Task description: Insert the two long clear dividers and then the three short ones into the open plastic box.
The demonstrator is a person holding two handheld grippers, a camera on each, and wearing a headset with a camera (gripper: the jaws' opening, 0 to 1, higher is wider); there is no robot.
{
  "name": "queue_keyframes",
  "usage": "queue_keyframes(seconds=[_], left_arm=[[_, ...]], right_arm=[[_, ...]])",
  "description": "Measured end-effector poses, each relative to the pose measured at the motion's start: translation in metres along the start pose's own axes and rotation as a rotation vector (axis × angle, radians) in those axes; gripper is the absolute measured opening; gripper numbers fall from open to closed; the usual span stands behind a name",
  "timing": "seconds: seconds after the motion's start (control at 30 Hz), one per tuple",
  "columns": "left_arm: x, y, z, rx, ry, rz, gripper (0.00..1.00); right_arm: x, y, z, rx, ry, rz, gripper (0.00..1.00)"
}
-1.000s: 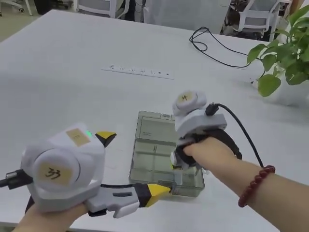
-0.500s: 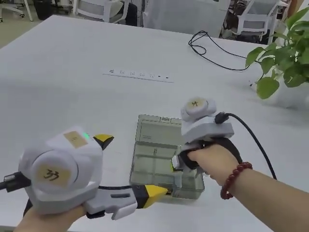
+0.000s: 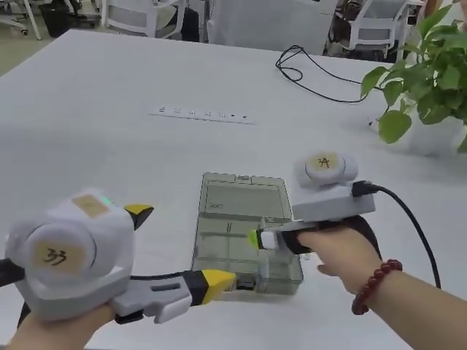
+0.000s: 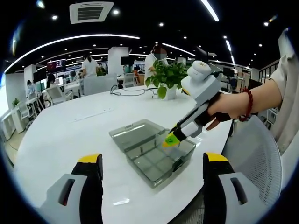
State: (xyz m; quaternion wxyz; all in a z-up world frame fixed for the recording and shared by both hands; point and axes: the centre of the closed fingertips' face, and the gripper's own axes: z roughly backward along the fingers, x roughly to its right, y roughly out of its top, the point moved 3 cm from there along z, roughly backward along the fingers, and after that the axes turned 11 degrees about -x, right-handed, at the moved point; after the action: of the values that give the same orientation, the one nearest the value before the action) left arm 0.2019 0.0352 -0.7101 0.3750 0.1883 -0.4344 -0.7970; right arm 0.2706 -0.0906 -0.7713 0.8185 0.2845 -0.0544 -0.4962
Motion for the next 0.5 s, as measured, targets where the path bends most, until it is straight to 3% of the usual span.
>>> queue_keyframes(seconds=[0.13,0.5], left_arm=[[0.0,0.001,0.001,-0.01,0.007,-0.001,0.9],[-0.004,0.001,0.007,-0.01,0.03,0.024,0.89]], right_arm=[[-0.002,0.001,0.012,0.066,0.027,0.033,0.32],[-0.001,-0.008,0.034,0.147,0.062,0.153,0.52]])
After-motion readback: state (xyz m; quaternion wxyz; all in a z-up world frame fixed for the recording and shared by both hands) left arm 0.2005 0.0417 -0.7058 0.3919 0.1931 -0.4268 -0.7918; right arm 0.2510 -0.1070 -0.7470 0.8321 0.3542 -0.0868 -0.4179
